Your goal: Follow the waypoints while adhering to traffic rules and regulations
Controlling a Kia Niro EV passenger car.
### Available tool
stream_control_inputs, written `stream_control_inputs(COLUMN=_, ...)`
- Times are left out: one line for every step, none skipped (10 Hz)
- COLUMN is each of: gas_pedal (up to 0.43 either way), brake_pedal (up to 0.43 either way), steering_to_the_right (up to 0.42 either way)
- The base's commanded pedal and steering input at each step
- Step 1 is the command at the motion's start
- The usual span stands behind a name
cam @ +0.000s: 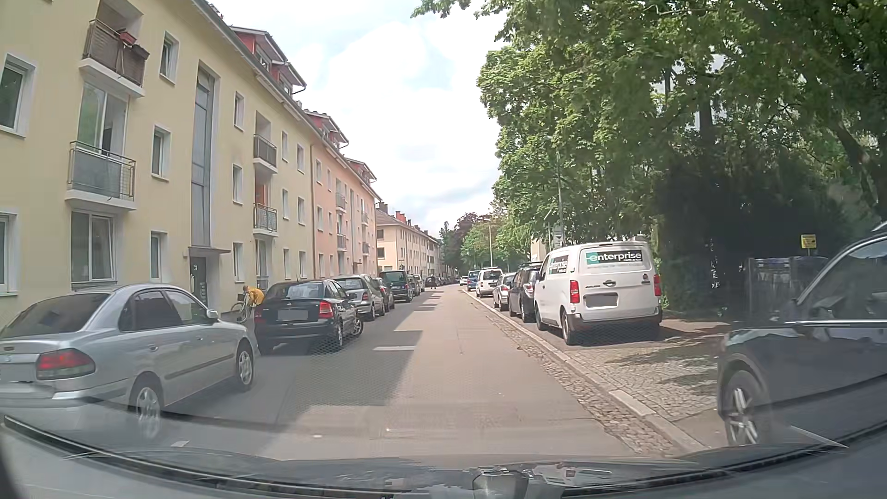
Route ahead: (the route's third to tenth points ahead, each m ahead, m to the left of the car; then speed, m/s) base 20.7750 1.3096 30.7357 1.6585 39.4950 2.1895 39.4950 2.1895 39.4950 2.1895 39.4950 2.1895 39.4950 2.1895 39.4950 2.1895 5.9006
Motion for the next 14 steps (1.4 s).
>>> stream_control_inputs(gas_pedal=0.0, brake_pedal=0.0, steering_to_the_right=-0.049)
stream_control_inputs(gas_pedal=0.0, brake_pedal=0.0, steering_to_the_right=-0.031)
stream_control_inputs(gas_pedal=0.0, brake_pedal=0.0, steering_to_the_right=-0.019)
stream_control_inputs(gas_pedal=0.0, brake_pedal=0.0, steering_to_the_right=-0.011)
stream_control_inputs(gas_pedal=0.0, brake_pedal=0.0, steering_to_the_right=-0.004)
stream_control_inputs(gas_pedal=0.0, brake_pedal=0.0, steering_to_the_right=-0.001)
stream_control_inputs(gas_pedal=0.008, brake_pedal=0.0, steering_to_the_right=0.004)
stream_control_inputs(gas_pedal=0.008, brake_pedal=0.0, steering_to_the_right=0.01)
stream_control_inputs(gas_pedal=0.02, brake_pedal=0.0, steering_to_the_right=0.012)
stream_control_inputs(gas_pedal=0.02, brake_pedal=0.0, steering_to_the_right=0.012)
stream_control_inputs(gas_pedal=0.02, brake_pedal=0.0, steering_to_the_right=0.006)
stream_control_inputs(gas_pedal=0.02, brake_pedal=0.0, steering_to_the_right=0.003)
stream_control_inputs(gas_pedal=0.02, brake_pedal=0.0, steering_to_the_right=0.002)
stream_control_inputs(gas_pedal=0.02, brake_pedal=0.0, steering_to_the_right=0.002)
